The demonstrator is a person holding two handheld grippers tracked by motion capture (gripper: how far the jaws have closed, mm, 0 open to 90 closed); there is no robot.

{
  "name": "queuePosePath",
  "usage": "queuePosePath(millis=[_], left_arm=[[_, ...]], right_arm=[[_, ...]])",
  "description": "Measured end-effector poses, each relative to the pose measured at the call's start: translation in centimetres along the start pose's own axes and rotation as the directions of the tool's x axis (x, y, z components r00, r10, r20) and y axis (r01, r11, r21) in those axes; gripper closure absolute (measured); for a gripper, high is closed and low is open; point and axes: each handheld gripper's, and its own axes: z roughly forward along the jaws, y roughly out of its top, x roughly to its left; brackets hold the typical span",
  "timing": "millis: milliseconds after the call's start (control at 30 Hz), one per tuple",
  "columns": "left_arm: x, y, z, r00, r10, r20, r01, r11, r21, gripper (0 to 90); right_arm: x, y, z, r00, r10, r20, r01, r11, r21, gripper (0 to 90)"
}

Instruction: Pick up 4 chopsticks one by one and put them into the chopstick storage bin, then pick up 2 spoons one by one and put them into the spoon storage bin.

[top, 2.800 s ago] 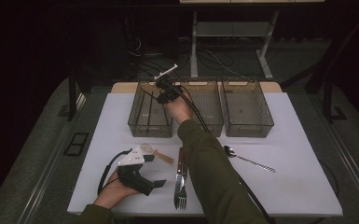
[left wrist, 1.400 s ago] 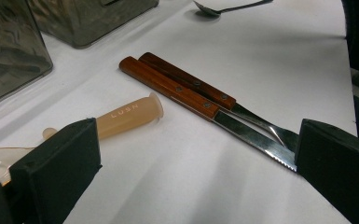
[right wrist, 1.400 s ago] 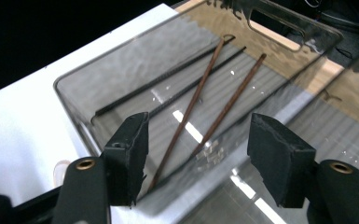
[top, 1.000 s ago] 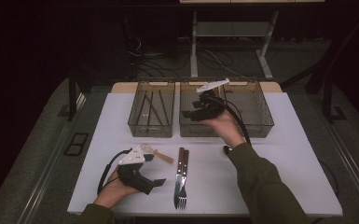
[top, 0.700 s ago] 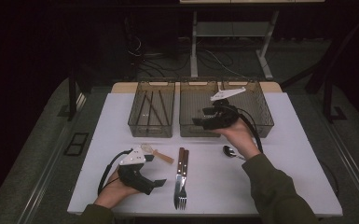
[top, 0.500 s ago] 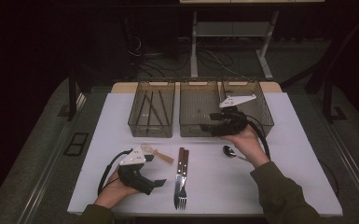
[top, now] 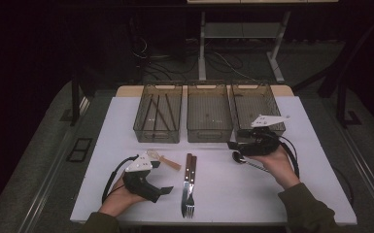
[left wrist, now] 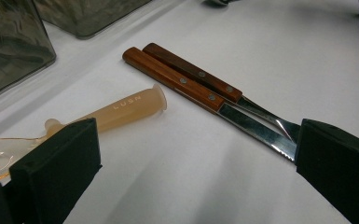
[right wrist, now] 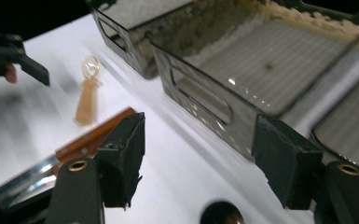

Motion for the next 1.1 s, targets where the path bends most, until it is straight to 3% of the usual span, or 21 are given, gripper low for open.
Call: queuePosePath(millis=[267, 467, 733, 867, 1100], left_arm=[[0.0, 0.0, -0.1, 1.0, 0.005, -0.005, -0.005, 1.0, 0.001, 0.0], [-0.1, 0.1, -0.1, 1.0, 0.007, -0.001, -0.007, 1.0, 0.0, 0.0], [0.0, 0.1, 0.1, 1.0, 0.006, 0.0, -0.006, 1.0, 0.004, 0.0], [0.0, 0.0, -0.1, 1.0, -0.001, -0.001, 0.001, 1.0, -0.005, 0.0], [0.1, 0.0, -0.3, 0.9999, -0.004, -0.016, 0.004, 1.0, -0.005, 0.0]], right_arm=[[-1.5, -1.8, -0.5, 0.9993, 0.031, 0.022, -0.032, 0.999, 0.026, 36.5], [-2.5, -3.0, 0.3, 0.9974, 0.052, 0.05, -0.056, 0.995, 0.087, 42.2], [-3.1, -4.1, 1.7, 0.9988, 0.037, 0.031, -0.042, 0.985, 0.165, 51.6], [-3.2, -4.5, 2.3, 0.9988, 0.046, 0.015, -0.048, 0.978, 0.203, 52.7], [-3.0, -5.0, 3.1, 1.0, 0.003, 0.001, -0.004, 0.965, 0.262, 52.8]])
